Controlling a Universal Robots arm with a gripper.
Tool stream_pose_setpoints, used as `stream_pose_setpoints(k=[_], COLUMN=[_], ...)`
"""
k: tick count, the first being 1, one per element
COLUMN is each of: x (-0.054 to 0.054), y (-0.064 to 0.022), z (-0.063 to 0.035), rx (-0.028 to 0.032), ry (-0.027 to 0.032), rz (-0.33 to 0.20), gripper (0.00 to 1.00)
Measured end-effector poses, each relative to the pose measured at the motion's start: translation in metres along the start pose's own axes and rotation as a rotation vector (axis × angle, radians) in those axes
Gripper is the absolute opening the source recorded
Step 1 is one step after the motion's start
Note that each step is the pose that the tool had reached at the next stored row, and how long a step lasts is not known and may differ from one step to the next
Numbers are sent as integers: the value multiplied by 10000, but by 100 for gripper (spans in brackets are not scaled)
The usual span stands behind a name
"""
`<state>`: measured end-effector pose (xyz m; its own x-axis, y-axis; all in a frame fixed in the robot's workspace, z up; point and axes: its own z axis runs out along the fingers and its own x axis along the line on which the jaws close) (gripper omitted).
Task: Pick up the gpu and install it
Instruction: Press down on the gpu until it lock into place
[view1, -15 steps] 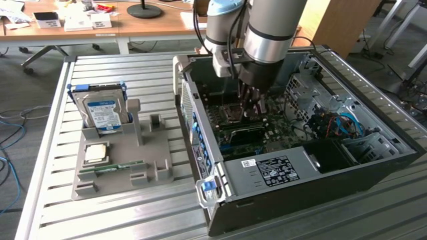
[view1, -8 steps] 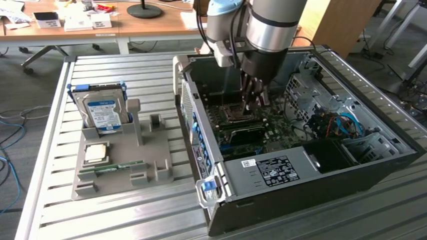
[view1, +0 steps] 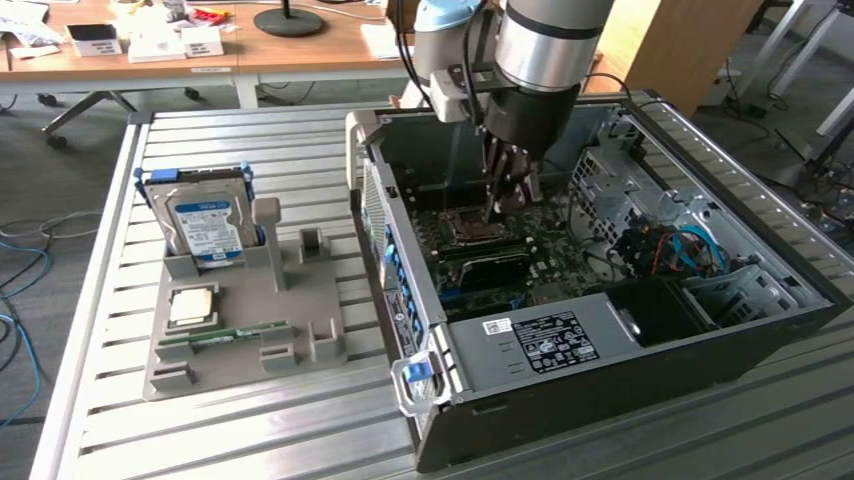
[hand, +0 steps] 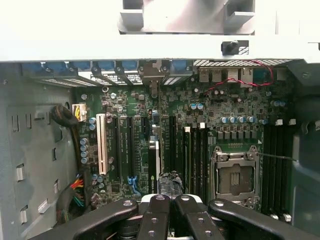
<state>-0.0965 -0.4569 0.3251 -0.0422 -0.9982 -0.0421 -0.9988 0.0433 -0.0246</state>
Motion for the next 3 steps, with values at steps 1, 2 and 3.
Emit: stream_pose_setpoints(k=[1,2,3], x=[0,0,0], y=[0,0,0], z=[0,0,0], rx=[0,0,0], ry=[0,-1,0], rz=[0,0,0], gripper=[11,11,11])
